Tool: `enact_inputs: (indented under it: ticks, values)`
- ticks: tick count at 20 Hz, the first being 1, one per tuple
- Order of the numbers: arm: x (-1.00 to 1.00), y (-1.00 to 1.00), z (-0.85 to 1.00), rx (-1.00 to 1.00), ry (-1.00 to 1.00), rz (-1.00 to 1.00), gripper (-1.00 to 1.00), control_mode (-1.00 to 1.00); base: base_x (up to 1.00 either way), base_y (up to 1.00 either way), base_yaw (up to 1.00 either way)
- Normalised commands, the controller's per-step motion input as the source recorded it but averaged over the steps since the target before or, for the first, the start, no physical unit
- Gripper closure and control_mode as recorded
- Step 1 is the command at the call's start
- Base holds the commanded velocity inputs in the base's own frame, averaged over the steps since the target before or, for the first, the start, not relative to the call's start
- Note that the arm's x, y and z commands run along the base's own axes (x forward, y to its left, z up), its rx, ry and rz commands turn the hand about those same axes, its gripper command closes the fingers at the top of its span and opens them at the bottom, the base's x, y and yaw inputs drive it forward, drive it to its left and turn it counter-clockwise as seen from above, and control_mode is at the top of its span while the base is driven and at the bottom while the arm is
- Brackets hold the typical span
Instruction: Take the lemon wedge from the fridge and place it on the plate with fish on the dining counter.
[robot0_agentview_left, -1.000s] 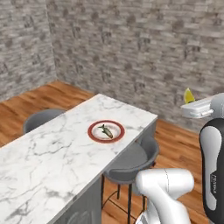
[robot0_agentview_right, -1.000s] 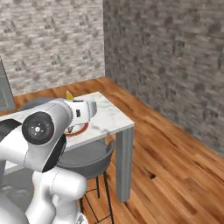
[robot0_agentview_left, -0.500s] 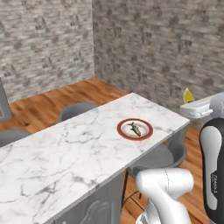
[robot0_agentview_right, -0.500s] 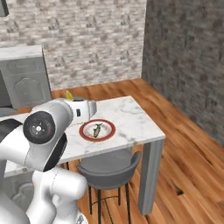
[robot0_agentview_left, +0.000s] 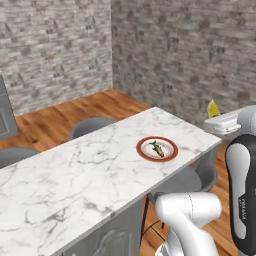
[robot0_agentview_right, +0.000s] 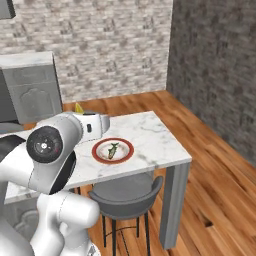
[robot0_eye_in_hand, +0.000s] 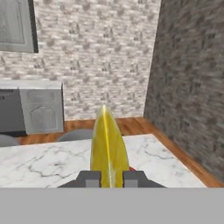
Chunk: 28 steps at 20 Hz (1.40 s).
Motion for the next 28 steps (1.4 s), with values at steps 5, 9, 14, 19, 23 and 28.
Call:
enact_inputs:
  ticks: [5, 9, 14, 19, 23, 28]
  values:
    - [0.60, -0.04, -0.04, 0.00, 0.26, -0.09, 1.00, -1.00, 0.40, 0.00, -0.01]
    - [1.00, -0.07, -0.07, 0.00, 0.65, -0.25, 1.00, -1.00, 0.00, 0.00, 0.00]
    - [0.92, -0.17, -0.48, -0.05, 0.42, -0.34, 1.00, -1.00, 0.00, 0.00, 0.00]
    - [0.02, -0.07, -0.32, -0.01, 0.12, -0.05, 1.00, -1.00, 0.00, 0.00, 0.00]
    - [0.33, -0.24, -0.83, 0.04, 0.02, 0.00, 1.00, -1.00, 0.00, 0.00, 0.00]
    - [0.86, -0.09, -0.63, 0.11, 0.03, 0.00, 1.00, -1.00, 0.00, 0.00, 0.00]
